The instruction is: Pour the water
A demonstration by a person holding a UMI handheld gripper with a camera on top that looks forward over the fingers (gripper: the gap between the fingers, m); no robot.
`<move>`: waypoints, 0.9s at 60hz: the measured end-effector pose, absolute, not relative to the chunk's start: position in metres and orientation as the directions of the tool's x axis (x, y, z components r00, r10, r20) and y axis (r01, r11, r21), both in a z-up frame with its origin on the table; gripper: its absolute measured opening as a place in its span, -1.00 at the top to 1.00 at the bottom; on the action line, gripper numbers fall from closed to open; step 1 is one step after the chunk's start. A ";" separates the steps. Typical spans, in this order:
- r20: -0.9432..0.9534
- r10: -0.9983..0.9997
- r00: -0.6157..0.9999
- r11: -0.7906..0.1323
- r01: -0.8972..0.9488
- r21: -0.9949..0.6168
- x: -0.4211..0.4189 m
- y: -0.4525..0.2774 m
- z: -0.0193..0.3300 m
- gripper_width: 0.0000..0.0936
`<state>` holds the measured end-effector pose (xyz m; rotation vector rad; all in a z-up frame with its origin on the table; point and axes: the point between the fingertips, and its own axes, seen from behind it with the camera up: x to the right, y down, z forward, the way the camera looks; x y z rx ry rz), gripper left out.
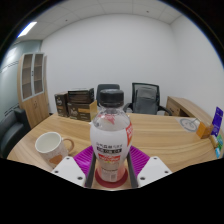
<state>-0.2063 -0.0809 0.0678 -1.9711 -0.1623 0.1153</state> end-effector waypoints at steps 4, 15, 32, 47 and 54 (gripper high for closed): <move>-0.014 0.154 0.988 -0.433 0.055 -0.899 -0.203 -0.090 0.065 -0.49; 0.047 0.104 0.993 -0.460 0.090 -0.883 -0.190 -0.127 0.094 -0.83; 0.066 0.006 0.998 -0.530 0.060 -0.846 -0.200 -0.262 0.161 -0.83; 0.078 -0.035 0.996 -0.530 0.048 -0.846 -0.231 -0.373 0.209 -0.83; 0.087 -0.052 0.995 -0.532 0.046 -0.846 -0.238 -0.407 0.218 -0.83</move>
